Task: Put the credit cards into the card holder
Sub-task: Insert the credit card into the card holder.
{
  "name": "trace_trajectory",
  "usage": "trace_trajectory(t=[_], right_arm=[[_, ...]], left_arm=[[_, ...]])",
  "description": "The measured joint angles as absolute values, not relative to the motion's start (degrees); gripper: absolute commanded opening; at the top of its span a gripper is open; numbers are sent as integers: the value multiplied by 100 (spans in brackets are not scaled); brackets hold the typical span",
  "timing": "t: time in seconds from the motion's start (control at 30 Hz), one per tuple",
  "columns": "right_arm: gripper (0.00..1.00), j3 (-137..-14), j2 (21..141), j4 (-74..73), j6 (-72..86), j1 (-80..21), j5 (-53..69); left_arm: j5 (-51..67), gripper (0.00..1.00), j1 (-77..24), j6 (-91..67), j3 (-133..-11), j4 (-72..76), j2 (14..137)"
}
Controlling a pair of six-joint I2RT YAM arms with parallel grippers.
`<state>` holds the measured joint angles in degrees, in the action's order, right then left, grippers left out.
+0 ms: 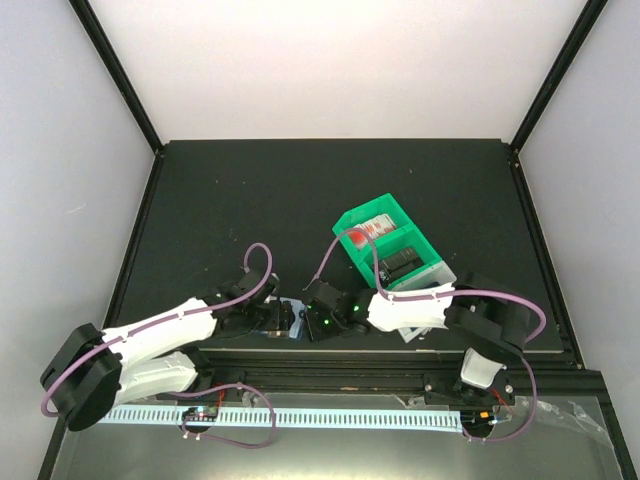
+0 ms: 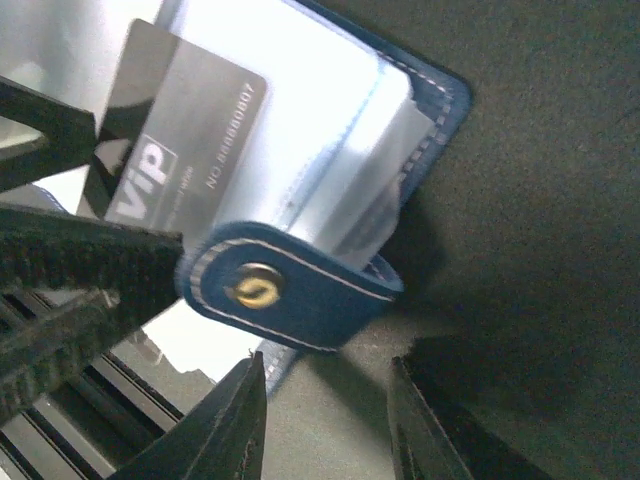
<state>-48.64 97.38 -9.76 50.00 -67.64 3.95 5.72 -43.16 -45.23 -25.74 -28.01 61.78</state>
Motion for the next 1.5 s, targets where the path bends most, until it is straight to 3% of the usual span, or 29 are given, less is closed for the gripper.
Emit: trace_trajectory(t=[0.27,0.83,1.0,1.23,1.5], right_arm=[[33,-4882,9734,-1044,5048,-6764,290],[32,-4523,8917,-1590,4974,-6772,-591],[38,-4737,8720,-1800,4460,-7122,-908],[47,-5468,9428,-1925,3933,-7817,-1063],[49,-5575,9920,-2018,3795,-7909,-1175]], left_arm=[[878,67,-4316,-4515,-2571,-2327,6335],[1079,56,-4316,-4630,-2290,-1636,6064],[836,54,-4313,-4735,-2211,-1638,5808],[644,46,-4274,-4882,-2067,-1671,5811],[711,37,-4239,-4910,-1957,-1566,5874]])
